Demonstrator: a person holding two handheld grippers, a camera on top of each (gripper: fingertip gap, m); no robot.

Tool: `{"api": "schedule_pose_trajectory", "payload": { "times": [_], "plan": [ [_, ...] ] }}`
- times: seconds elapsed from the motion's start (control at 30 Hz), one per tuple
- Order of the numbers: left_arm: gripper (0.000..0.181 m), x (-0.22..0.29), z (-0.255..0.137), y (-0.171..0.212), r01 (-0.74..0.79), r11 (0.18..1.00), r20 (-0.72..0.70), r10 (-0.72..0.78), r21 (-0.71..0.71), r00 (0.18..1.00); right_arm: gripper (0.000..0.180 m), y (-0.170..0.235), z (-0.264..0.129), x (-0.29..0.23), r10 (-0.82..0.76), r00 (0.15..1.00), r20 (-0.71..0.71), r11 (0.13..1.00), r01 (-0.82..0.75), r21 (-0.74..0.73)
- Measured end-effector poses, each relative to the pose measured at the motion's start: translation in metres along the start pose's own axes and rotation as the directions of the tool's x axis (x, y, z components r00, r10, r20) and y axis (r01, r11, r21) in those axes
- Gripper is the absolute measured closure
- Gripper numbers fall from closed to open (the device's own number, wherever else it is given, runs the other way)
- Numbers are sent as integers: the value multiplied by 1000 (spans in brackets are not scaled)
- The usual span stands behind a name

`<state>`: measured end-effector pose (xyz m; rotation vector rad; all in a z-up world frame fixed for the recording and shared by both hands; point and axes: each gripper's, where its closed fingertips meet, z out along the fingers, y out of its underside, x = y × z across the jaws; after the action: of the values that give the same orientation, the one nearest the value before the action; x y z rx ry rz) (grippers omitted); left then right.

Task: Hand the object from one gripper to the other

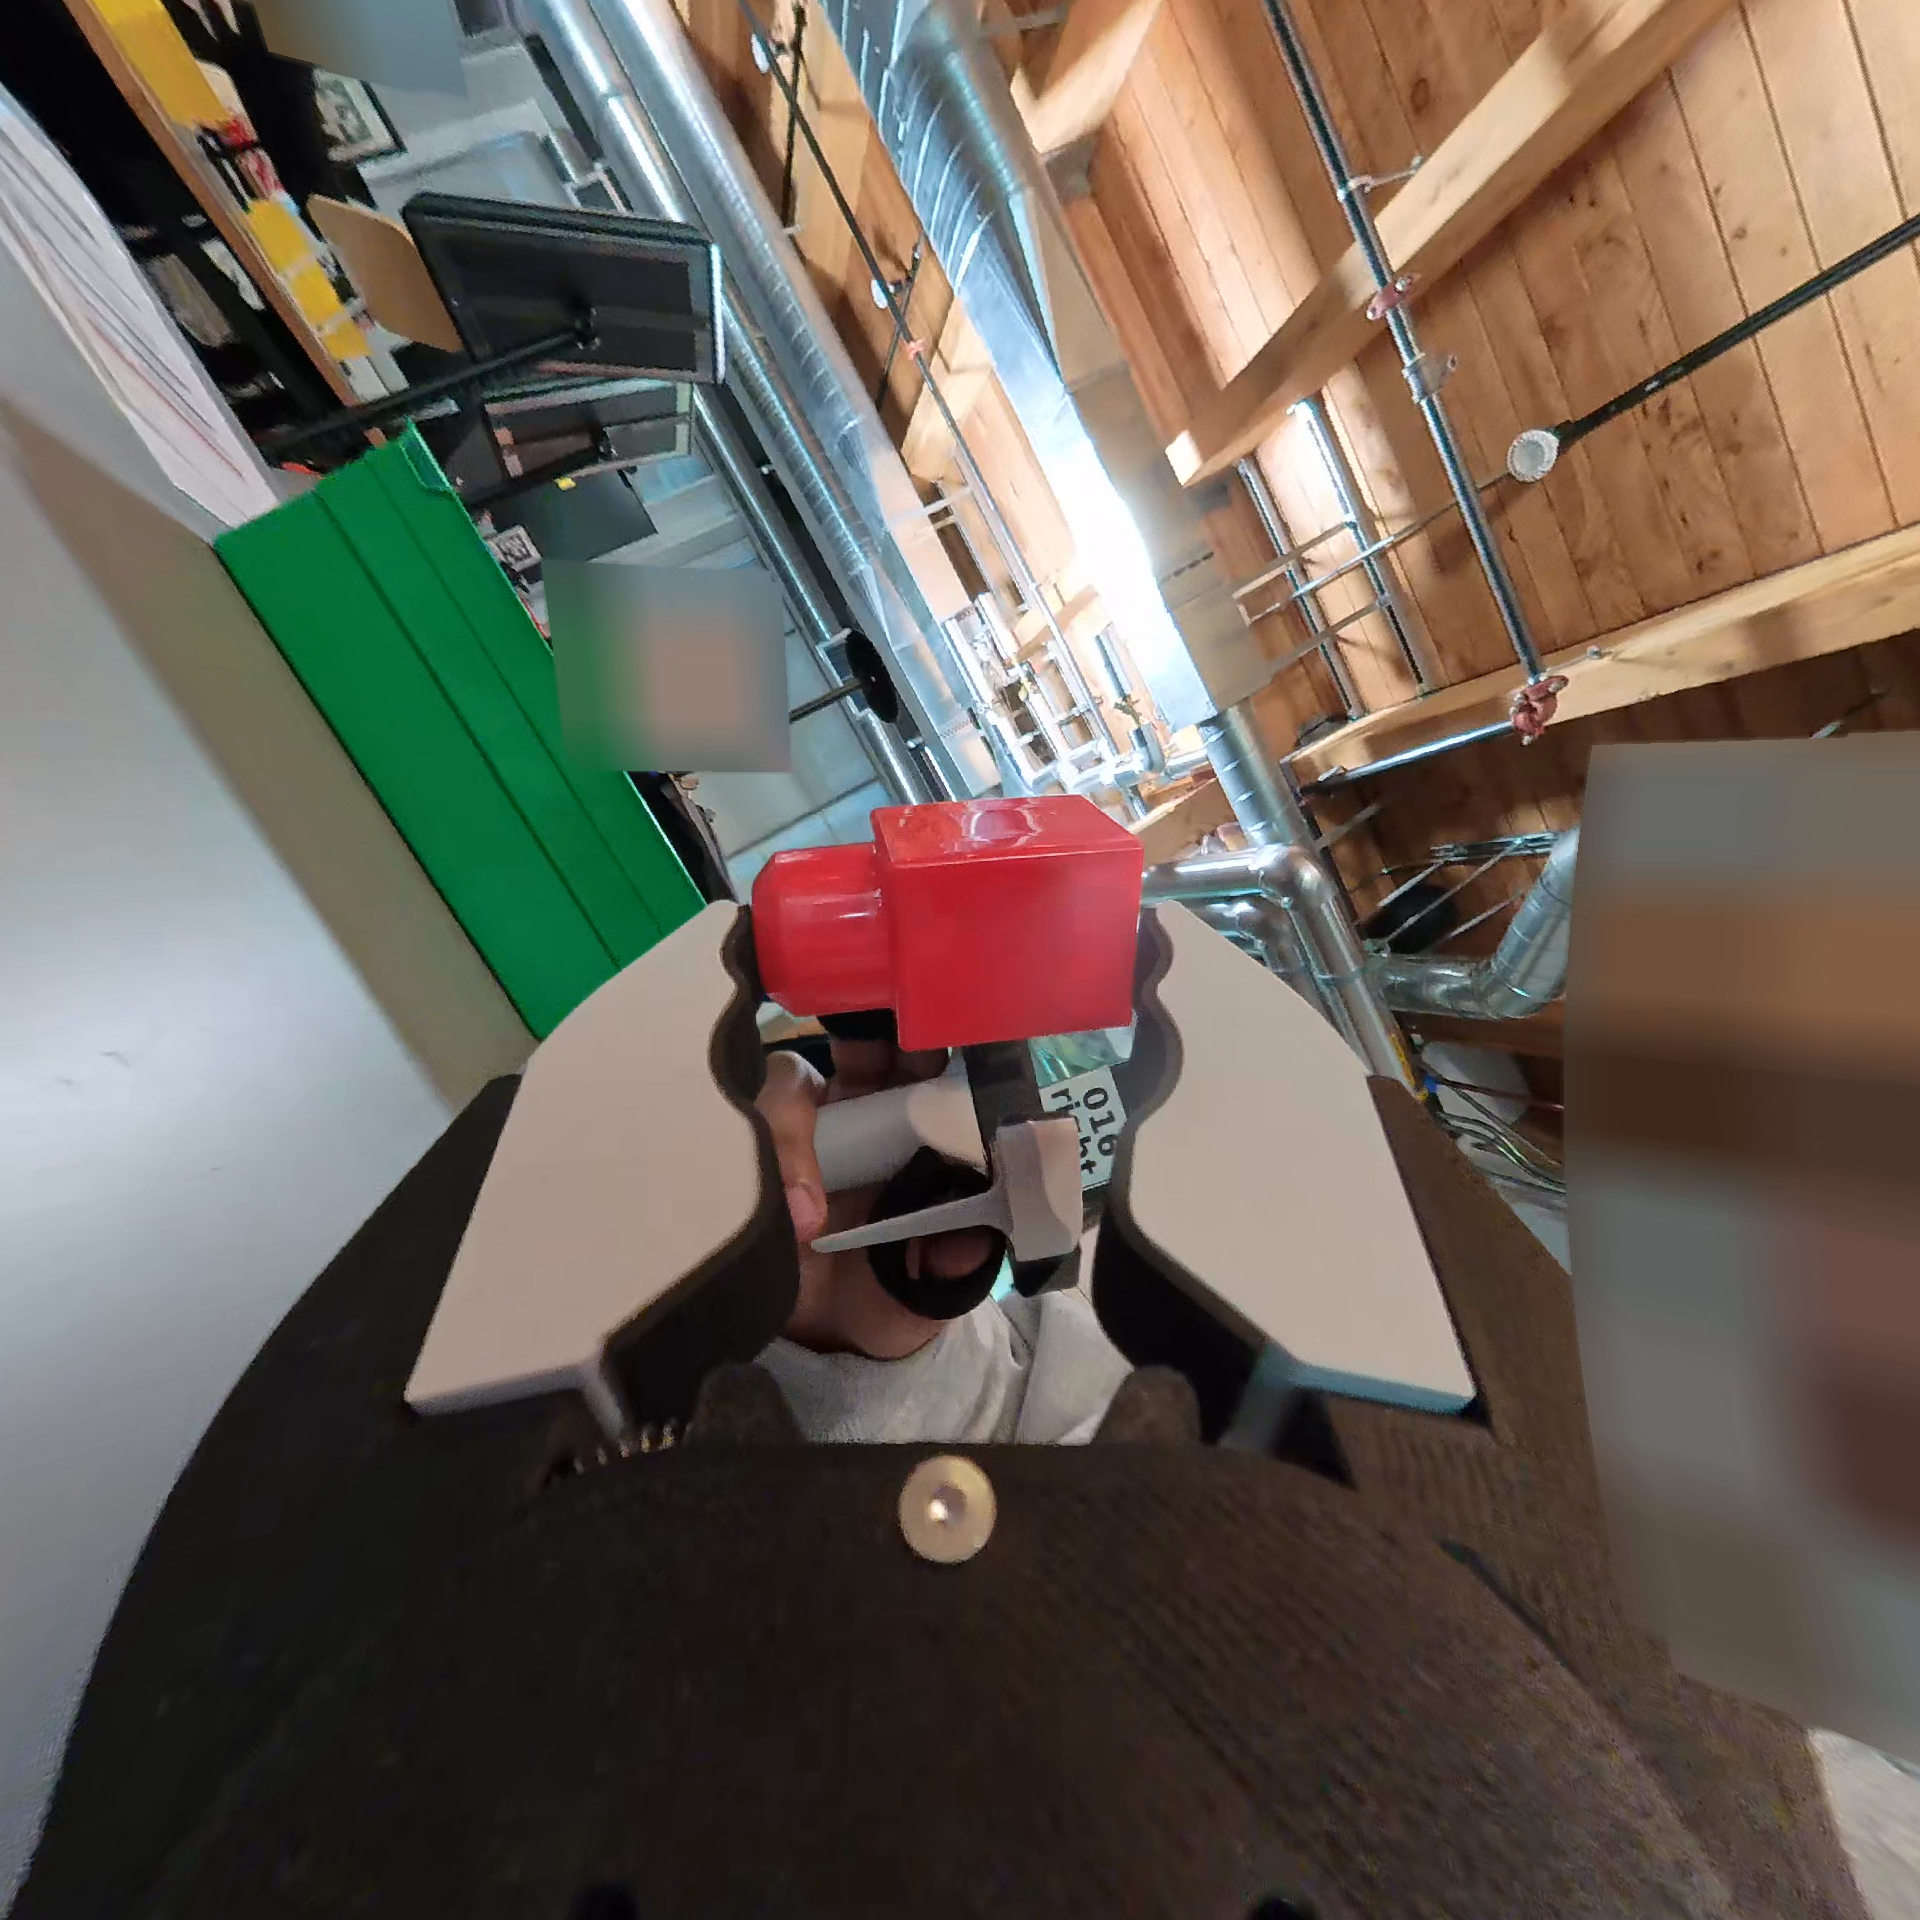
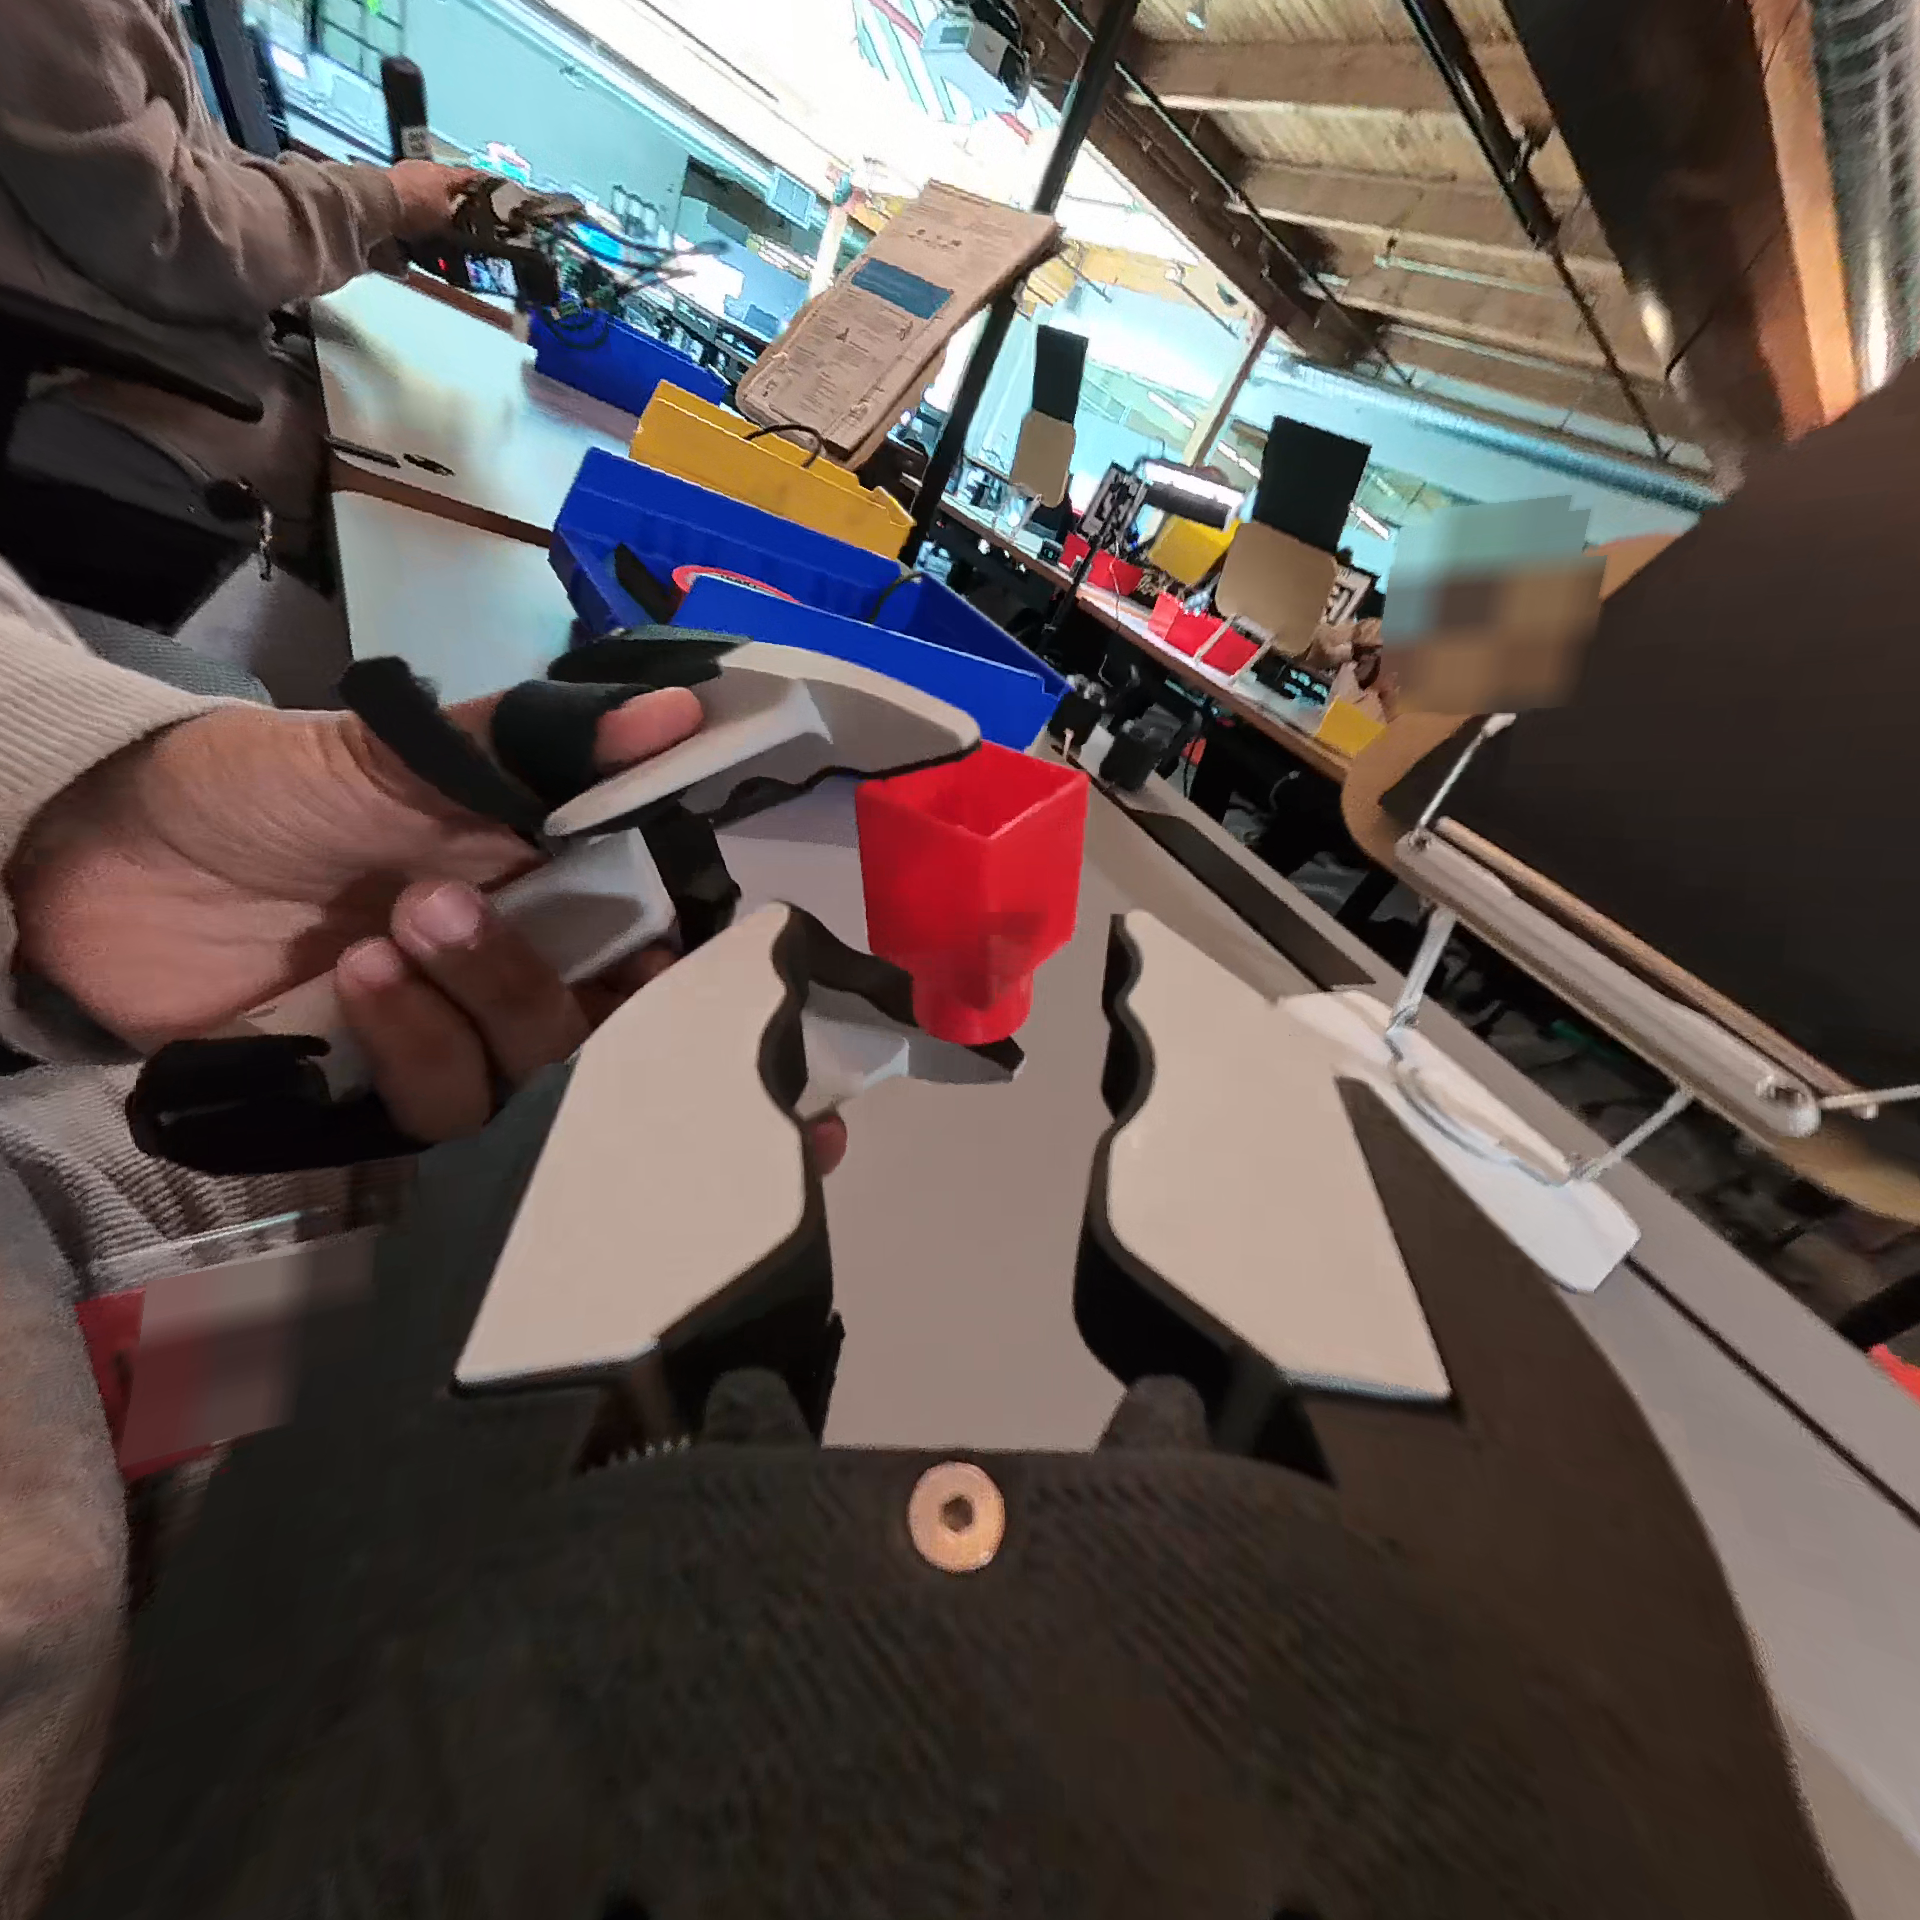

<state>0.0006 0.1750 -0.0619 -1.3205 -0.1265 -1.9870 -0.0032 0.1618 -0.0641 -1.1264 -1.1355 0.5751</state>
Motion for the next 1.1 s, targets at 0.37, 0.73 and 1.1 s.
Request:
{"api": "schedule_pose_trajectory", "payload": {
  "times": [0.37, 0.73, 1.1],
  "plan": [
    [111, 3, 2, 35, 72, 930, 2, -76, -360, 997, 122, -9, -15, -10, 2, 968, 252, 990, -37, 136],
    [111, -11, -2, 37, 173, 923, 44, -168, -343, 985, 146, 6, -12, -6, 209, 923, 322, 972, -231, 32],
    [100, -8, -4, 18, -277, 905, 19, 298, -324, 954, 146, 10, -15, 21, 687, 626, 369, 694, -715, -80]
  ]
}}
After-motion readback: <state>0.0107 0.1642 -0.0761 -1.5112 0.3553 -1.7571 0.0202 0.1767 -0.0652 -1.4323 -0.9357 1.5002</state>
